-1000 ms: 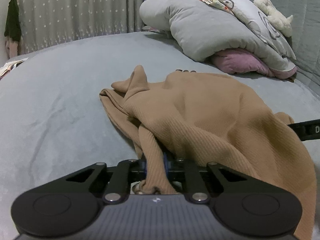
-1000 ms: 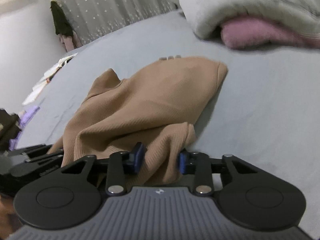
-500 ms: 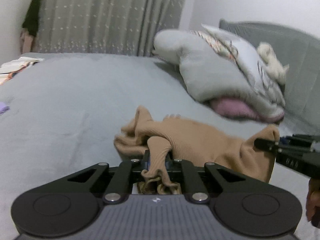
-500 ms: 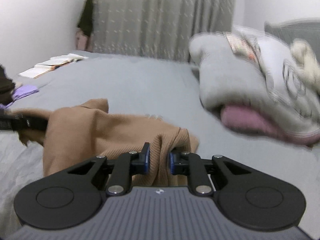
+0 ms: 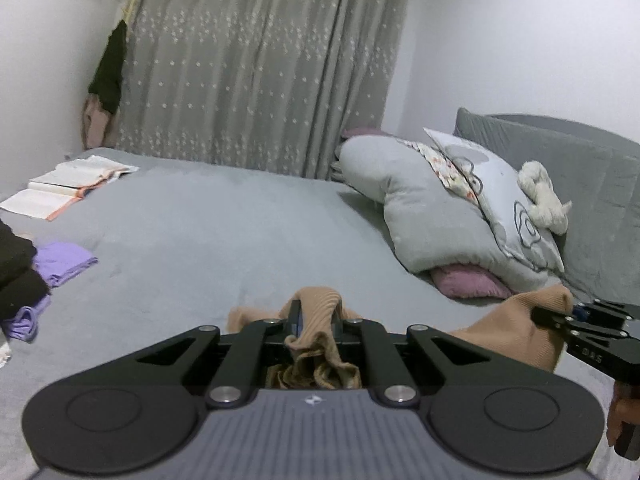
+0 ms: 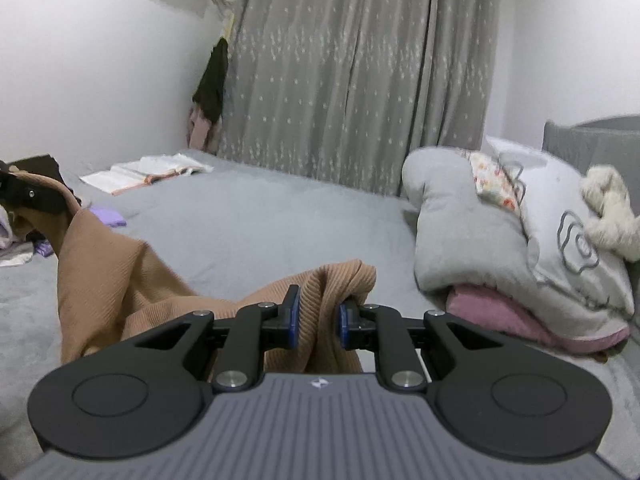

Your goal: Fold clothes

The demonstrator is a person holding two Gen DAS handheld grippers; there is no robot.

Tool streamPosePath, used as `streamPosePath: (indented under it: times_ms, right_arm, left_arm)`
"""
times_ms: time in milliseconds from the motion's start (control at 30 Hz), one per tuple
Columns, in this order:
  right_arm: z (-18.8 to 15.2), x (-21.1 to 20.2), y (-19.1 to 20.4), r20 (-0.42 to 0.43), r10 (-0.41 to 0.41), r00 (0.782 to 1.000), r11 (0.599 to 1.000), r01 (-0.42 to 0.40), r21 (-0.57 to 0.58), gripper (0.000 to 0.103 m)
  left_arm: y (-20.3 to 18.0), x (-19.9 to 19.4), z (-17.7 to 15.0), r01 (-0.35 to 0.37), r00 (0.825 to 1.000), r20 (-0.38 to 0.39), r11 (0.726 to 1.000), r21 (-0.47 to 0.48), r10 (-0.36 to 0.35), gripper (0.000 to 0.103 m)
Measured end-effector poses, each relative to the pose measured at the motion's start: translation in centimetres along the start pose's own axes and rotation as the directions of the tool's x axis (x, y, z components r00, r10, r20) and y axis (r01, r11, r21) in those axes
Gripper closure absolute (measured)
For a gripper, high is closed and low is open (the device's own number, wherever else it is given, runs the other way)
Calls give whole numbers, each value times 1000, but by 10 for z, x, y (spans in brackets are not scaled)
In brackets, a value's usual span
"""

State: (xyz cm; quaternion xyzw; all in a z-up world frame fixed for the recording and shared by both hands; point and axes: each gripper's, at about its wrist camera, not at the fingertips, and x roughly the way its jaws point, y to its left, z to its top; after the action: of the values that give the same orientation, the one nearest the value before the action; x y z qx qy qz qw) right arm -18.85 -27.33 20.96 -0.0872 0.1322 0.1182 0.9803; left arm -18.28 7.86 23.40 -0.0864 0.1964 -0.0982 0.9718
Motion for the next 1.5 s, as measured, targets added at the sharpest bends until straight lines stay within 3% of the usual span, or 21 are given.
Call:
streamPosePath:
  times_ms: [167,233,333,433,467,500,533,600,667,733,800,900,967,1000,1067,1100,1133,1200,1300,1367,1500]
  right_arm:
    - [-2,-14,-2,13,14,1000,1000,-14,13,81]
    - [-16,3,1,-89,71,993,997,-71,4,71]
    - [-38,33,-11,-244,175,954,984,-160,79,67]
    - [-45,38,-47,-241,214,947,961,-160,224,60]
    - [-45,36,-56,-225,211,951,956,-153,249,42]
    - [-46,35,-66,-209,194,959,952,-132,276,14]
    - [-48,34,-81,-188,166,968,944,-101,313,5]
    - [-54,45,-95,-219,128,967,941,-49,334,5]
    - [-67,65,-98,-303,117,946,940,-7,340,5]
    - [-88,93,-99,-393,194,899,923,-31,384,5]
    - [-100,108,-99,-427,257,867,894,-45,446,5]
    - [-114,131,-102,-433,326,840,832,-38,554,5]
    - [-118,146,-97,-422,378,824,793,-53,606,6]
    - [-119,152,-88,-414,414,811,784,-87,614,8]
    - [-119,164,-60,-394,498,772,764,-176,621,24]
    - [-116,167,-45,-395,520,757,766,-210,607,47]
    - [-112,168,-31,-402,528,748,780,-240,579,57]
    - [-104,163,0,-421,530,736,812,-297,503,57]
    - [-94,142,41,-428,551,716,825,-391,409,57]
    - [-90,132,55,-423,571,703,818,-443,368,57]
    - [-78,112,66,-380,653,655,757,-564,330,57]
  left_arm:
    - [-3,-4,-4,20,1000,13,999,46,-21,93]
    - [-2,10,-18,30,998,-57,998,48,-27,90]
    - [9,32,-45,68,981,-181,998,-13,-70,70]
    - [25,31,-58,88,983,-158,995,-42,-94,38]
    - [28,31,-59,81,985,-150,996,-44,-87,23]
    - [36,30,-59,53,990,-129,997,-57,-60,20]
    - [47,30,-56,26,993,-115,996,-83,-36,20]
    - [57,39,-53,15,991,-130,993,-116,-30,20]
    - [61,54,-52,28,986,-163,994,-109,-46,20]
    - [59,82,-59,39,968,-247,999,-36,-47,20]
    - [70,121,-75,-65,939,-339,998,5,63,20]
    - [83,134,-87,-96,934,-348,995,-17,84,20]
    - [82,140,-96,-71,930,-362,997,-19,59,20]
    - [81,140,-100,-64,930,-364,998,-3,59,21]
    - [69,142,-109,-73,930,-353,993,89,99,28]
    - [63,142,-111,-72,932,-346,991,111,107,36]
    - [55,142,-112,-69,936,-334,988,139,112,53]
    - [43,142,-113,-72,943,-308,980,186,128,66]
    - [34,136,-117,-93,948,-276,967,236,158,70]
    - [30,134,-117,-100,949,-270,966,238,165,73]
    - [24,130,-114,-103,953,-257,969,226,161,75]
